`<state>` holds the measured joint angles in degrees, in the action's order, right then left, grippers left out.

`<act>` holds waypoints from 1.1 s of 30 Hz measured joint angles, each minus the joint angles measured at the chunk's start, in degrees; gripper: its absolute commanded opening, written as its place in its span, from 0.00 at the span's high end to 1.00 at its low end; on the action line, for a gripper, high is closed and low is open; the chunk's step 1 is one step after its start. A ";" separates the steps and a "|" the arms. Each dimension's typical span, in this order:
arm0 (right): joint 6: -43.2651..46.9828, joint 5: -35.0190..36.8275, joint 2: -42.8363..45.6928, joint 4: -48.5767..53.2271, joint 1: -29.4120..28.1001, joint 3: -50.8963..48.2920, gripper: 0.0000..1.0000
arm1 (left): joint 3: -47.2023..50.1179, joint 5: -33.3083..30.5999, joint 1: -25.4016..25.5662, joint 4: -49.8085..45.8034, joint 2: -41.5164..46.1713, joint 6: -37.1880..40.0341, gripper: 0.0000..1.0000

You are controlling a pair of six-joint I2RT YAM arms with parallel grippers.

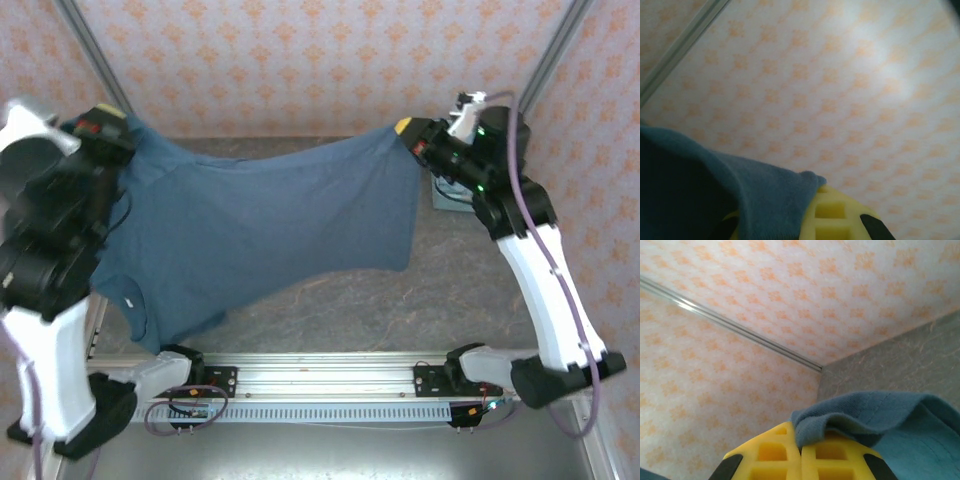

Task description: Fold and stack the t-shirts

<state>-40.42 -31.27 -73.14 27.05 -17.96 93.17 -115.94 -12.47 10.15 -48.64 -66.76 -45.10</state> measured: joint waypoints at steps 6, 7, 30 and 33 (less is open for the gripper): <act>-2.14 -0.26 -17.11 -3.93 0.44 1.88 1.00 | -0.46 6.45 -9.79 0.61 -17.68 1.75 1.00; -2.23 -0.24 -19.63 -3.93 0.79 3.15 1.00 | -1.44 7.89 -10.91 0.61 -20.48 2.05 1.00; 4.09 9.11 -25.51 8.79 10.78 21.86 1.00 | 19.06 17.35 -8.55 1.92 4.87 5.40 1.00; 3.54 12.81 -21.05 7.63 10.88 0.81 1.00 | 41.48 17.22 -6.16 2.51 10.93 1.75 1.00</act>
<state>-36.88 -18.46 -94.19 34.68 -7.07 93.97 -74.46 4.75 3.99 -46.13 -55.83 -43.35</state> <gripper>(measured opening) 0.039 0.044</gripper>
